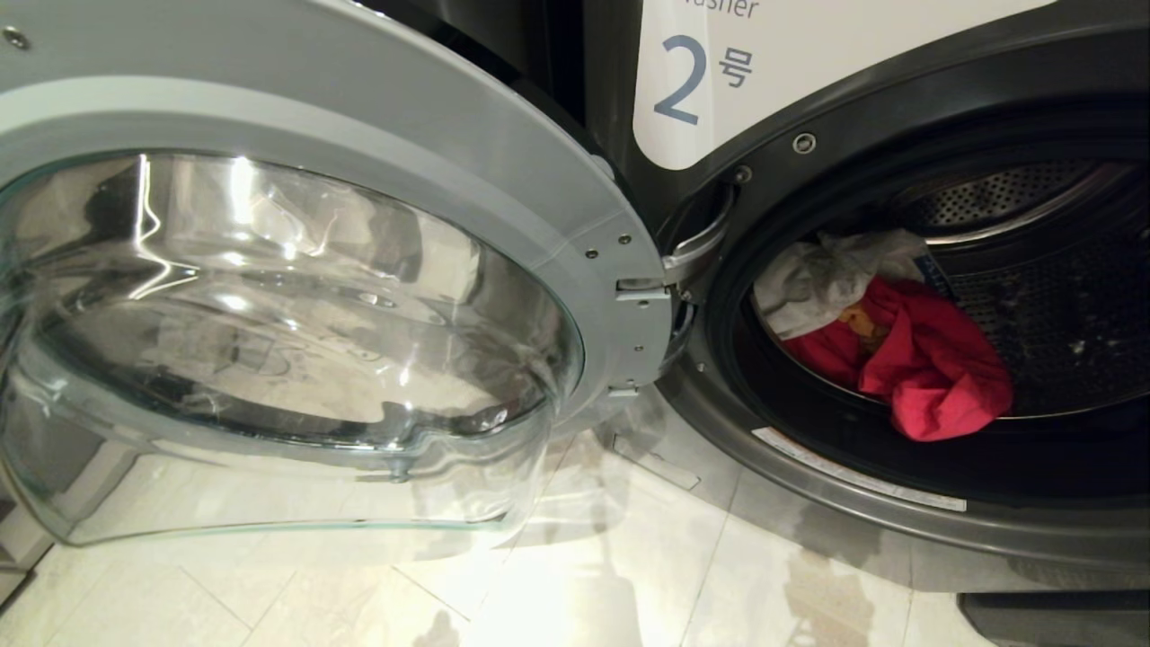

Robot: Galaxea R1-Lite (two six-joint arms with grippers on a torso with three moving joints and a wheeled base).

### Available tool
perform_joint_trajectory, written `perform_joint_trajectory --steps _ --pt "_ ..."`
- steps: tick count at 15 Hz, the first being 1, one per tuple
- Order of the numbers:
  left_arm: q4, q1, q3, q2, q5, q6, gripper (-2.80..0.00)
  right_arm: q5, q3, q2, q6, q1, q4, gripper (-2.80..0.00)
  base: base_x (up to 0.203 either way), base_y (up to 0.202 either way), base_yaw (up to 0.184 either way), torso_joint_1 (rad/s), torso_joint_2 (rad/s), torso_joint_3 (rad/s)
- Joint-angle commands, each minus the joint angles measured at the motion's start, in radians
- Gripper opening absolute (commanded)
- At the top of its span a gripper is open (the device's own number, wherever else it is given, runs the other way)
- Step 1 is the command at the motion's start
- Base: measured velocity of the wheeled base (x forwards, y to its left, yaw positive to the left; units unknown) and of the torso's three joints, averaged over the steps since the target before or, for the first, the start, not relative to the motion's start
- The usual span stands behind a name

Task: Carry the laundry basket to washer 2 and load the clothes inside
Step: Close the washing machine door with the left hand

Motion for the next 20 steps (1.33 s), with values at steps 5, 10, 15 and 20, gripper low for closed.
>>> perform_joint_trajectory --steps 5,10,15,20 --pt "0.001 0.0 0.002 0.0 0.0 0.0 -2.8 0.001 0.034 0.002 0.001 0.0 -0.001 -2.8 0.0 0.0 0.0 0.0 0.0 0.0" --pt "0.001 0.0 0.002 0.0 0.002 -0.003 -2.8 0.001 0.034 0.002 0.001 0.0 -0.001 -2.8 0.0 0.0 0.0 0.0 0.0 0.0" --pt "0.001 0.0 0.002 0.0 0.002 -0.002 -2.8 0.001 0.034 0.002 0.001 0.0 -0.001 -2.8 0.0 0.0 0.0 0.0 0.0 0.0" --pt "0.001 0.0 0.002 0.0 0.0 -0.001 -2.8 0.001 0.034 0.002 0.001 0.0 -0.001 -2.8 0.0 0.0 0.0 0.0 0.0 0.0"
